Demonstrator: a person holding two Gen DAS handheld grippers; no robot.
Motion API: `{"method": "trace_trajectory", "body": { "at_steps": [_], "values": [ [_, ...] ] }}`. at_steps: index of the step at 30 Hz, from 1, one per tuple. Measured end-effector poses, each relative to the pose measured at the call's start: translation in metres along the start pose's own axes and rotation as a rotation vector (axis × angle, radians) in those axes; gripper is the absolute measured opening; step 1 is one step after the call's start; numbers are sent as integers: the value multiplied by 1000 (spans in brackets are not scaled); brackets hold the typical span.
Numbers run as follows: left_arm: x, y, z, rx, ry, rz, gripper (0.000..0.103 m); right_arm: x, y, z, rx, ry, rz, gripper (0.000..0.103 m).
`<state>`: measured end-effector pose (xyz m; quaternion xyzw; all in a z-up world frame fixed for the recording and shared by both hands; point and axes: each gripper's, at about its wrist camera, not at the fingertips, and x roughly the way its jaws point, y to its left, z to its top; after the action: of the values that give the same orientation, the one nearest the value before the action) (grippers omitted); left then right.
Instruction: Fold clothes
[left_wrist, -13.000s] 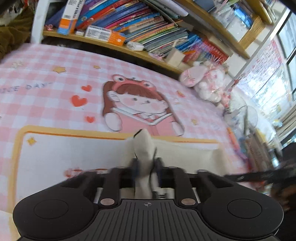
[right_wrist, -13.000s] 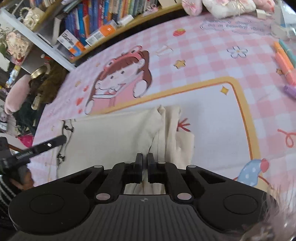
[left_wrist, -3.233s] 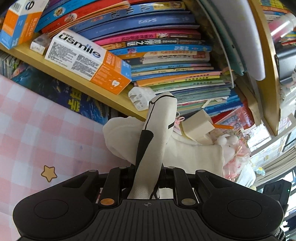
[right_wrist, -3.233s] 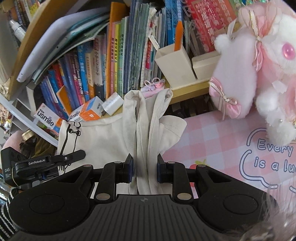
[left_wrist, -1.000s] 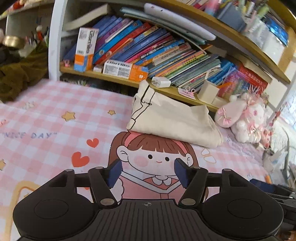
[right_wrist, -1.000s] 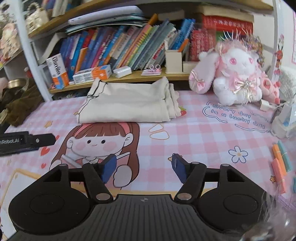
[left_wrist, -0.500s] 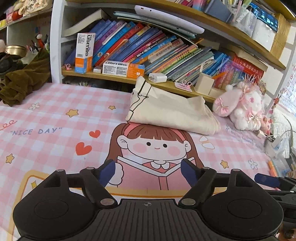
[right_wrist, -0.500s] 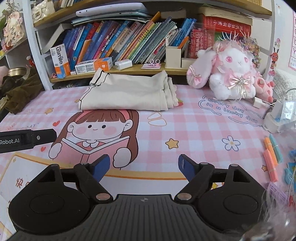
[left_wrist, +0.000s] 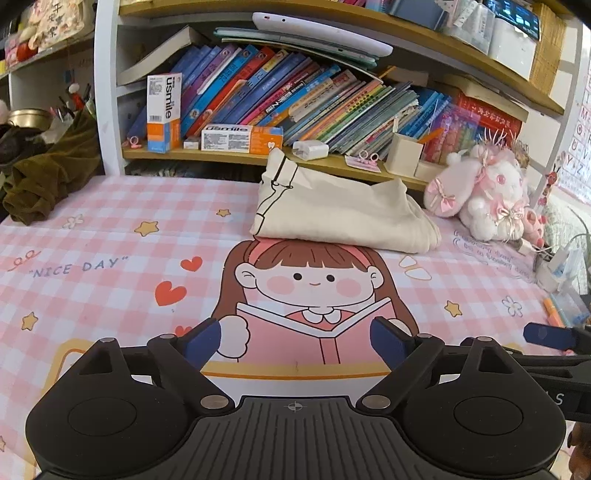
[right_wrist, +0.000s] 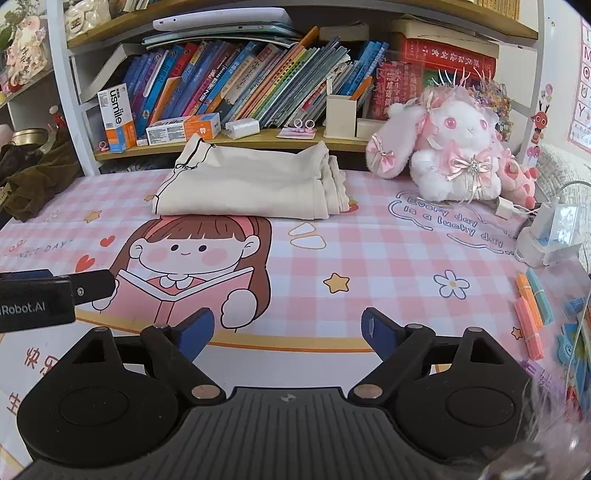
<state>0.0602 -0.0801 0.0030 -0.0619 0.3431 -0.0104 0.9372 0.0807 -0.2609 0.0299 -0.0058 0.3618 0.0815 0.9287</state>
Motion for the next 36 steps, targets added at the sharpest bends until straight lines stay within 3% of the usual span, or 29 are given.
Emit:
{"method": "trace_trajectory", "body": {
  "at_steps": [36],
  "values": [
    [-6,-2,-2,25,-42,3,102,2,4,-1,-6,17,0,91]
  ]
}}
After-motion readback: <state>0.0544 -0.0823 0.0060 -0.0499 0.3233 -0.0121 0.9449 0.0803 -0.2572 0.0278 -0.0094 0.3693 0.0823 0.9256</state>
